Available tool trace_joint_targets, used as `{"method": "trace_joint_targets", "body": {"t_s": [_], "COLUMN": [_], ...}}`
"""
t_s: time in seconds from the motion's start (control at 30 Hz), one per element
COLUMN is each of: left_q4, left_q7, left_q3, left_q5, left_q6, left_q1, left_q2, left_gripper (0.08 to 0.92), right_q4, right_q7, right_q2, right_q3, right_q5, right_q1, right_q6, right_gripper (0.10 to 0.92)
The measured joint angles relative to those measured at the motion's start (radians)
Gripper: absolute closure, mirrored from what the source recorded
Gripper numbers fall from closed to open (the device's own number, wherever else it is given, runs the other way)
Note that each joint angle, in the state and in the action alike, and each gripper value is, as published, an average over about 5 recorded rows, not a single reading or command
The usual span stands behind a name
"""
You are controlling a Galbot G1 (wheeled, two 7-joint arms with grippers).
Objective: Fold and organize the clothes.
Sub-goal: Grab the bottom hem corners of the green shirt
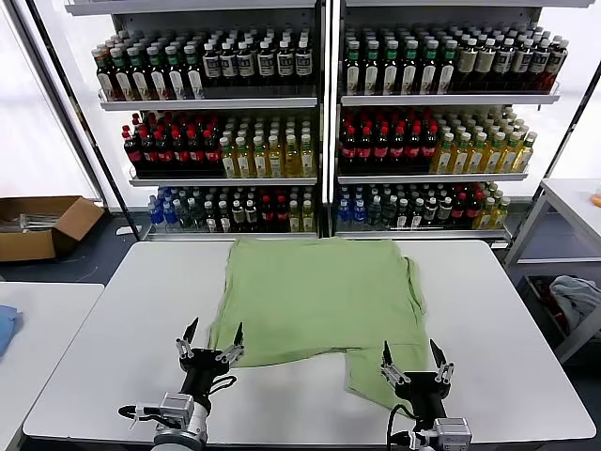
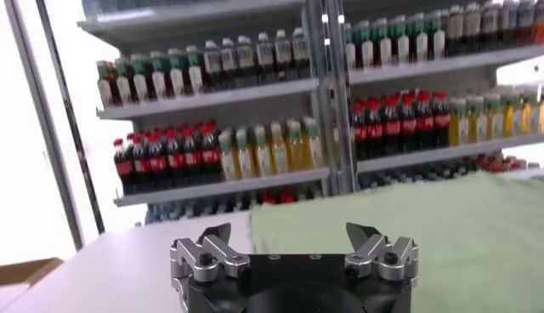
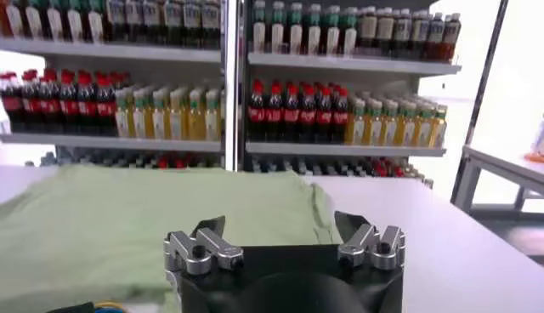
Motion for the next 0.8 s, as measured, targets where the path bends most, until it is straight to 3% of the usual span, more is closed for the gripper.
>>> {"method": "trace_joint_targets", "body": {"t_s": [0.8], "left_q4": [0.030], "left_q7": [0.039], "left_q3": [-0.039], "left_q5": [-0.064], "left_q6": [0.148], "left_q1": [0.010], "left_q2": [0.087], "left_gripper": [0.177], "right_q4": [0.007], "right_q7": [0.084], "right_q2": [-0.007], "right_q3": [-0.033], "right_q5": [0.020], "right_q1": [-0.087], "right_q6": [-0.050], "right_gripper": [0.203]}}
